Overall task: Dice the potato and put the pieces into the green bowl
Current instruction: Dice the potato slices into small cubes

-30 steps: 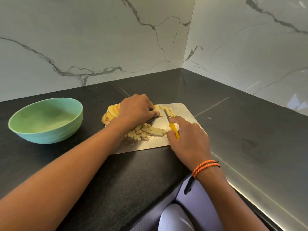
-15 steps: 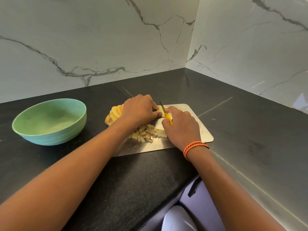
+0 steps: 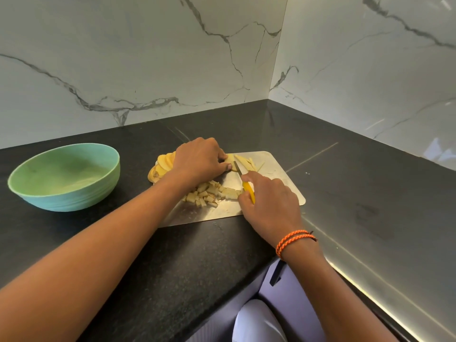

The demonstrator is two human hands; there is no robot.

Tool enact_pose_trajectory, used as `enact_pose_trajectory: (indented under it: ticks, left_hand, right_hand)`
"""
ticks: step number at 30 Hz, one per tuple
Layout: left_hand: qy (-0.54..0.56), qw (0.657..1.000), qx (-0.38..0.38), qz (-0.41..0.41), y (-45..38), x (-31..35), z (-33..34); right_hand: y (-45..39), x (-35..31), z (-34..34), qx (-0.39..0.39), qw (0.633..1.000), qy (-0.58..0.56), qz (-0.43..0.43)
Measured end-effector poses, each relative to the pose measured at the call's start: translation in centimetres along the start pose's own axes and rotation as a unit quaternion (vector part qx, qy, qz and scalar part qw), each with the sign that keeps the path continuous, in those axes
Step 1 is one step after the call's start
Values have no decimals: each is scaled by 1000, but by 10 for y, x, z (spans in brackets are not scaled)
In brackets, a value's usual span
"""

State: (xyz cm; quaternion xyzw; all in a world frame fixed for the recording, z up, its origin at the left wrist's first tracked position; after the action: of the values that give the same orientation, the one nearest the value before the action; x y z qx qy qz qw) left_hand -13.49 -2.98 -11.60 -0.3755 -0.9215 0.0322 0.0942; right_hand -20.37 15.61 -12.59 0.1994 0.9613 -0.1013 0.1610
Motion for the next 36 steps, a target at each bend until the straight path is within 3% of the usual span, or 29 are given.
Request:
enact_pose_trajectory:
  ticks: [7, 14, 36]
  left_hand:
    - [6, 1000, 4, -6, 2, 0, 1]
    - [27, 999, 10, -14, 0, -2, 1]
    - [27, 999, -7, -24, -1, -3, -2]
  right_hand:
    - [14, 8, -4, -2, 1000, 8, 14]
    - [-6, 8, -10, 52, 997, -60, 9]
    - [-38, -7, 7, 11, 1000, -16, -8]
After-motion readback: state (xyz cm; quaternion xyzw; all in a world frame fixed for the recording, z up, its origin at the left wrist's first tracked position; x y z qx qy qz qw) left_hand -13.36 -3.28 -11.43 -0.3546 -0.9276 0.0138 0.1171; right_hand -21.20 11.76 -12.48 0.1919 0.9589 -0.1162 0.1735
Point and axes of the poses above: each hand's wrist, its own y-axis away from the middle knuckle, its own z-axis out of the palm, x = y × z, the point moved 4 cm from there along -y, towards the middle knuckle, and after that the axes turned 11 degrees about -x, right-handed, at the moved point
